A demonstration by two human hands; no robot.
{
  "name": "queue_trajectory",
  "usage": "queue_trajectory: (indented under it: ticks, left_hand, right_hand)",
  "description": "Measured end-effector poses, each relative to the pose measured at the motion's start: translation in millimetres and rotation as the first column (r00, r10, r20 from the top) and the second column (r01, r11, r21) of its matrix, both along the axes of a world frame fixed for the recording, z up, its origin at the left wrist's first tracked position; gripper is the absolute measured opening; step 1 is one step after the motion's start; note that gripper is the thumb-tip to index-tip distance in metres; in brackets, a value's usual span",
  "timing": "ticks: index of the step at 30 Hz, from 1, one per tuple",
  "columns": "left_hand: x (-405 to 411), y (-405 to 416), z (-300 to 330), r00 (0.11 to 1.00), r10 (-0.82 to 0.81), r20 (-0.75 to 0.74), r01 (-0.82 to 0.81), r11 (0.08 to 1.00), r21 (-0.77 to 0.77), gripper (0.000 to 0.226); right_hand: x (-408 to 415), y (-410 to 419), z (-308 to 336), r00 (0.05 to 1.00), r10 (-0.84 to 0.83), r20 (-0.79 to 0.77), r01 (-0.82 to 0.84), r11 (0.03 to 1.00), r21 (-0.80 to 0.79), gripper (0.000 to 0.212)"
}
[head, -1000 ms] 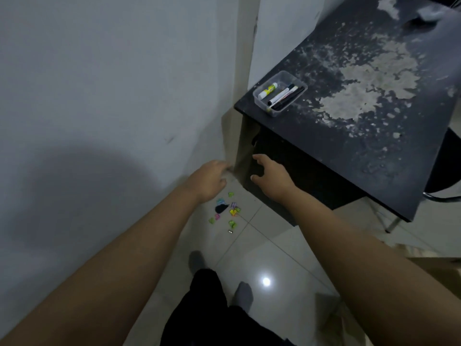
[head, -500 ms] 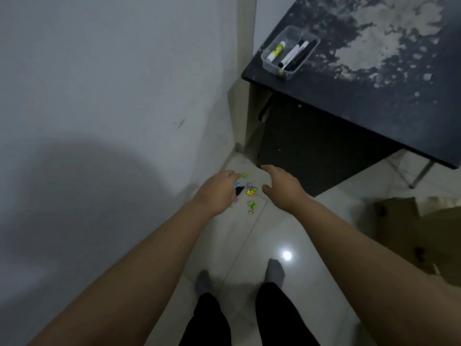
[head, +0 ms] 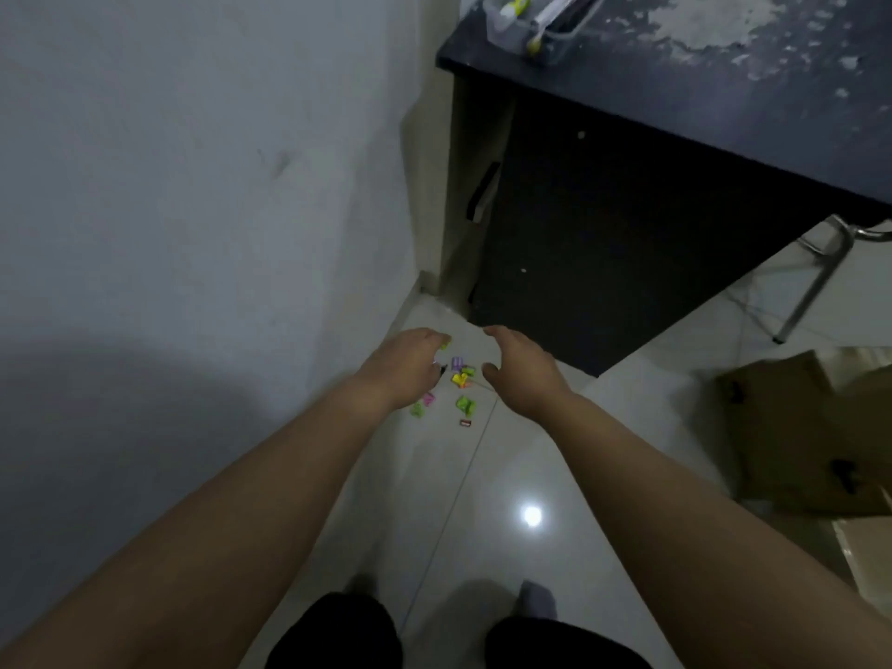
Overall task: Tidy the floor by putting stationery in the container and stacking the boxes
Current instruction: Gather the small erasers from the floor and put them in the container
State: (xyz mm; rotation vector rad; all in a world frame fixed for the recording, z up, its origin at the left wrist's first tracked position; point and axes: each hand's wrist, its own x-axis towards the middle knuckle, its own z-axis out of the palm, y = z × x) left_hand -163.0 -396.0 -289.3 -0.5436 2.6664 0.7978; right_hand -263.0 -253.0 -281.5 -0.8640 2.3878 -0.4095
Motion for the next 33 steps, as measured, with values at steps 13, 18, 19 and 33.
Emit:
queue_trajectory:
  ticks: [13,18,19,33]
  left_hand:
    - [-8.9,-4.8,-290.2,0.997,0.07,-0.044,-0.07,0.998,0.004,0.051]
    - [-20.3,-15.4,-371.5,0.99,0.116,-0.075,-0.118,0.993,-0.017,0.058]
    - [-22.5,-16.6,-383.6,0.989,0.122,-0.079,-0.124,0.992,-0.021,0.058]
    - [-35.3,-26.7,-484.0,0.986,0.14,-0.09,-0.144,0.989,-0.038,0.049]
  right_hand:
    - [-21.6,2.7,-300.5,0.998,0.065,-0.026,-0.065,0.998,0.006,0.055]
    - [-33.3,-13.0,-384.2,0.999,0.008,-0.036,-0.009,1.0,-0.028,0.055]
    - [-35.3,-14.3,-397.1,0.999,-0.014,-0.039,0.013,0.999,-0.04,0.055]
    - [-45.2,-17.6,-495.1,0.964,-0.264,0.017,0.264,0.959,-0.102,0.051]
